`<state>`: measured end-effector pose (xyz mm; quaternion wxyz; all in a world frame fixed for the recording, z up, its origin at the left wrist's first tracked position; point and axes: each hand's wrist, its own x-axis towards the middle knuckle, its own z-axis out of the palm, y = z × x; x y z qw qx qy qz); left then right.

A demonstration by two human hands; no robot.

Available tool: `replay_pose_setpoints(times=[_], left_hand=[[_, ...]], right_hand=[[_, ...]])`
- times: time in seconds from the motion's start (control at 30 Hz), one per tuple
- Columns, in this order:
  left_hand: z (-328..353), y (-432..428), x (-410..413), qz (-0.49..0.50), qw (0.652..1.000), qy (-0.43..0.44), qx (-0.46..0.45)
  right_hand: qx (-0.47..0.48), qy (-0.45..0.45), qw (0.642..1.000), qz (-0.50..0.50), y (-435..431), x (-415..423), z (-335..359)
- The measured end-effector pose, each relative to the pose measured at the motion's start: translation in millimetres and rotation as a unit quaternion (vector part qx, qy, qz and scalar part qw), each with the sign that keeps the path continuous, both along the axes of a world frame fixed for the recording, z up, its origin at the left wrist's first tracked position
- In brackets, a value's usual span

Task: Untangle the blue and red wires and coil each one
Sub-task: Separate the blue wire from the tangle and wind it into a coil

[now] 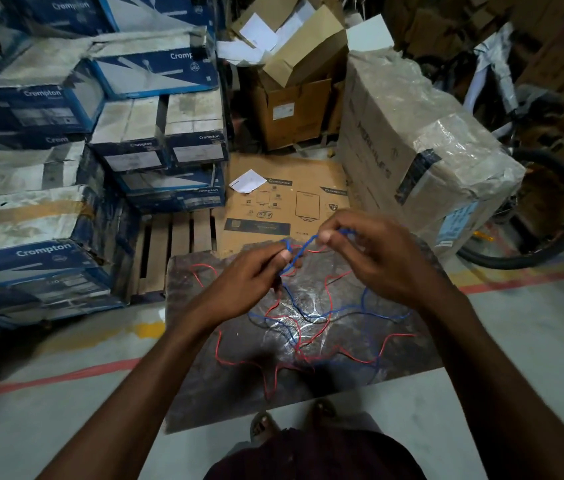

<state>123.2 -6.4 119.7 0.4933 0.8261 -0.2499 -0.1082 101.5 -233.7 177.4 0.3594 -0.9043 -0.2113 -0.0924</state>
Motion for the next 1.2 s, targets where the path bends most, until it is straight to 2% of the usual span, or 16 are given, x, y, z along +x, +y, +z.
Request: replay_pose_setpoints(times=[0.1, 0.23, 0.43, 0.5, 0.63, 0.7, 0.73, 0.8, 0.87, 0.93, 1.0, 1.07, 1.13, 1.2], left_hand=[[16, 0, -10, -0.043, 0.989, 0.111, -0.092], [38, 4, -16, -0.084, 0.948, 0.204, -0.228], [59, 4, -9, -0.079, 0.856, 0.268, -0.435], [60, 4, 0, -0.072, 0.841, 0.265, -0.466], [52, 3, 13, -0.037, 0.837, 0.248, -0.486], [44, 2, 20, 0.015, 0.860, 0.216, -0.462], [39, 1, 23, 0.046, 0.883, 0.191, -0.427], [29, -3, 24, 0.094, 0.942, 0.108, -0.302], [18, -7, 18, 0.088, 0.985, 0.019, -0.151], [10, -9, 11, 0.048, 0.997, -0.048, -0.035], [6, -7, 6, 0.018, 0.996, -0.082, 0.004], [5, -2, 5, 0.003, 0.994, -0.105, 0.019], [7, 4, 2, -0.010, 0.997, -0.070, 0.014], [12, 10, -3, -0.036, 0.999, 0.009, -0.023]], right_hand=[[0.046, -0.031, 0.998, -0.031, -5, 24, -3], [0.105, -0.017, 0.993, -0.050, 2, 45, -16], [0.220, 0.082, 0.972, -0.021, 44, 35, -60], [0.217, 0.112, 0.969, -0.019, 55, 21, -74], [0.201, 0.197, 0.960, 0.001, 65, -11, -89], [0.147, 0.199, 0.969, 0.001, 61, -27, -86], [0.108, 0.184, 0.977, 0.001, 59, -34, -81], [0.026, 0.144, 0.989, 0.006, 53, -46, -66], [-0.057, 0.114, 0.992, 0.014, 48, -49, -43], [-0.108, 0.086, 0.990, 0.019, 41, -46, -22], [-0.118, 0.045, 0.992, 0.025, 33, -37, -4], [-0.088, 0.031, 0.995, 0.023, 23, -25, 7], [-0.036, 0.040, 0.998, 0.021, 13, -9, 9], [0.015, 0.039, 0.999, 0.025, 7, 8, 4]])
